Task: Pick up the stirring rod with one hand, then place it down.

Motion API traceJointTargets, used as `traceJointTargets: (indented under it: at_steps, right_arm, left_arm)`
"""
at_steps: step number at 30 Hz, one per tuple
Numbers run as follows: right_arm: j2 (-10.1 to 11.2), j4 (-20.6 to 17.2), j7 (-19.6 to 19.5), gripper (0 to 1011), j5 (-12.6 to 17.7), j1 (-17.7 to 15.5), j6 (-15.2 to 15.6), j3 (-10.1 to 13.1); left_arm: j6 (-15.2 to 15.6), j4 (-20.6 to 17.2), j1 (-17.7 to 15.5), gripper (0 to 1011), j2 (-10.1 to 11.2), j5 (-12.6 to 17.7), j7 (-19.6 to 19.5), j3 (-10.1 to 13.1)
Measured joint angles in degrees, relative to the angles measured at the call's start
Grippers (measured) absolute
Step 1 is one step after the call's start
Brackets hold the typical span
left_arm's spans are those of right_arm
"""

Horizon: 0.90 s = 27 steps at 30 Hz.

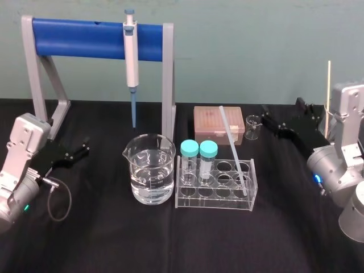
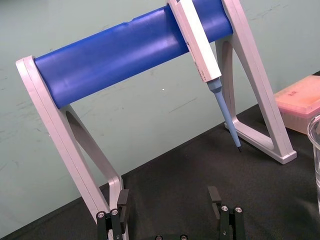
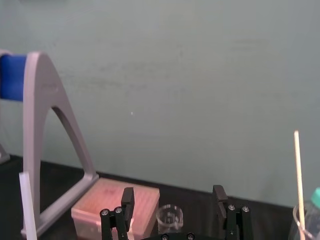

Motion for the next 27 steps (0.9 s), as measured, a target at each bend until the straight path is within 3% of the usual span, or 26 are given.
traceJointTargets:
  at_steps: [27]
  right_arm:
    - [-0.10, 0.12, -0.19, 1000, -0.26, -0.04, 0.27, 0.10]
  left_arm:
    - [0.00, 0.00, 0.00, 1000, 0.00, 0.00, 0.00, 0.00]
